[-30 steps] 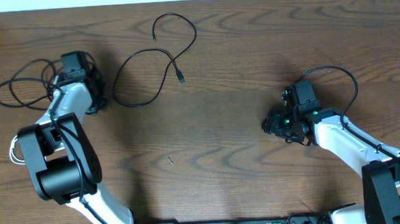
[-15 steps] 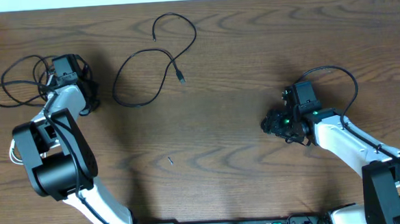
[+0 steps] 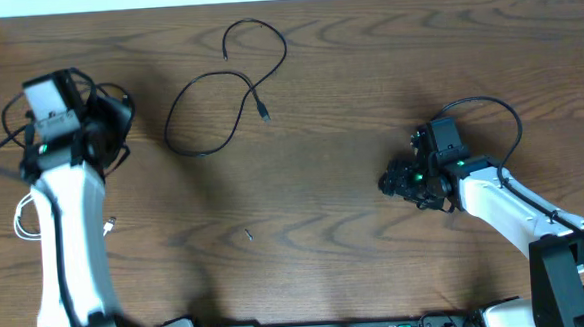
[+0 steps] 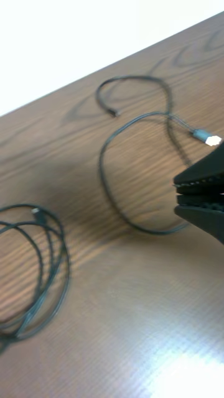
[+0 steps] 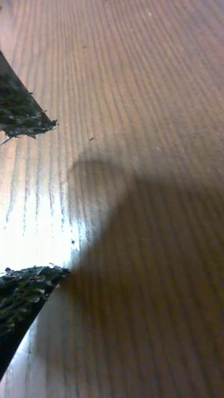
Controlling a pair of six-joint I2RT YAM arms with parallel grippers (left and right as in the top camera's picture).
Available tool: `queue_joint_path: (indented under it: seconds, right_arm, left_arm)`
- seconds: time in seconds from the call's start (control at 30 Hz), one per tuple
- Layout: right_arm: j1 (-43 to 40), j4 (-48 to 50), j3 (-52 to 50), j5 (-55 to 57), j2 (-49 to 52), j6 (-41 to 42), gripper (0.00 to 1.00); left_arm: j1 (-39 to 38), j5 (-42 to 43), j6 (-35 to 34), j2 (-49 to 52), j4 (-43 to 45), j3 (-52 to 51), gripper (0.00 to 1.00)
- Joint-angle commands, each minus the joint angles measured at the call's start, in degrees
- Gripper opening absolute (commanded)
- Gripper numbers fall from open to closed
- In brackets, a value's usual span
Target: Untangle cables
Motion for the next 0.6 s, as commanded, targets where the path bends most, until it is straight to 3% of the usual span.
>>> queue_joint_path:
  seconds: [0.0,0.1,0.27,0.57]
  right_arm:
    - [0.3,-1.9,-3.9,-2.0,3.8,-0.8,0.73]
    - [0.2,-2.1,-3.4,-3.5,3.7,-3.5,0.81]
    - [0.1,-5.6,-1.2,-3.5,-0.2,-5.1,0.86]
    - [0.1,-8.7,5.4,-2.2,-21.9,-5.7,0.91]
  left_arm:
    - [0.1,3.3,3.3,-6.5,-4.1,0.1,0.08]
    - [-0.3,5.8,5.2,-12.5,-9.2,0.0,0.08]
    - [-2.1,8.1,15.0,-23.7,-13.4,-0.8,0.08]
    - [-2.6,8.6,21.0,-46.4,-15.4,-7.8,0.08]
